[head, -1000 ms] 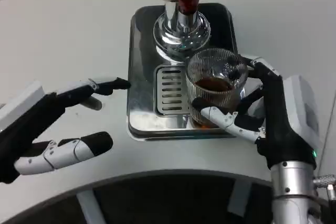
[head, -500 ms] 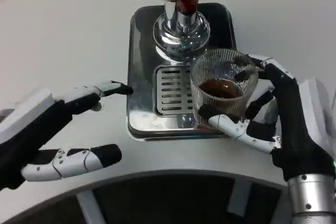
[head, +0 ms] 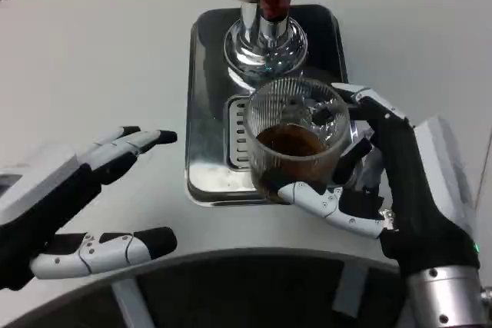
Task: Grasp the cup under the faucet to collect the drink, then remove the cup.
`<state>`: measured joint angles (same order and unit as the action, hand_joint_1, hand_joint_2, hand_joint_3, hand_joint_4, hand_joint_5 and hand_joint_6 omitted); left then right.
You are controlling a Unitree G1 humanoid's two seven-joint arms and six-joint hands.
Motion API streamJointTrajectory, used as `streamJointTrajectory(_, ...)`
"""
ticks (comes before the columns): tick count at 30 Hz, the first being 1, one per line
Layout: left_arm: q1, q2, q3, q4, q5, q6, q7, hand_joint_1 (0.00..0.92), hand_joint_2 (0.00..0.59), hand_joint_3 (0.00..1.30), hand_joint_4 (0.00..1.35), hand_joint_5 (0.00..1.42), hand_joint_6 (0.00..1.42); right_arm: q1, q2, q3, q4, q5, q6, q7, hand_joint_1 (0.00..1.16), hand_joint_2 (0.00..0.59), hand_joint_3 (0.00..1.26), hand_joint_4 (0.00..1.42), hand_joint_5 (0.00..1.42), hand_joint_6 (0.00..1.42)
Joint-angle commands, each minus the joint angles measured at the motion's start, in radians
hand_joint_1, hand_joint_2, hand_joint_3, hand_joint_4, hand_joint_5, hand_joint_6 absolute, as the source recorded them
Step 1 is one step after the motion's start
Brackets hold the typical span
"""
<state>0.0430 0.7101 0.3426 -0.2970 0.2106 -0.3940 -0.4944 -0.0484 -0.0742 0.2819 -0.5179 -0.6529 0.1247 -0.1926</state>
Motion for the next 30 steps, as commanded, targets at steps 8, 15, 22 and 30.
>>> streamJointTrajectory(8,0.069,0.043,0.035,-0.049,0.006,-0.004,-0.003,0.0,0.117,0.1,0.0,0.0,0.17,0.027,0.034,0.041,-0.075,-0.022,-0.032,0.026,1.01,0.156,0.77,0.83,0.99,1.3)
streamJointTrajectory(15,0.107,0.049,0.027,-0.123,0.015,-0.001,-0.013,0.0,0.117,0.08,0.0,0.0,0.13,0.032,0.041,0.056,-0.082,-0.025,-0.037,0.042,1.0,0.154,0.77,0.84,1.0,1.31)
streamJointTrajectory(22,0.136,0.049,0.033,-0.161,0.019,-0.003,-0.011,0.0,0.111,0.04,0.0,0.0,0.13,0.05,0.039,0.069,-0.095,-0.027,-0.04,0.054,1.0,0.154,0.77,0.85,1.0,1.31)
streamJointTrajectory(30,0.18,0.043,0.064,-0.245,0.089,0.061,-0.014,0.0,0.116,0.0,0.0,0.0,0.09,0.075,0.034,0.079,-0.127,-0.026,-0.042,0.078,0.99,0.159,0.77,0.85,1.0,1.31)
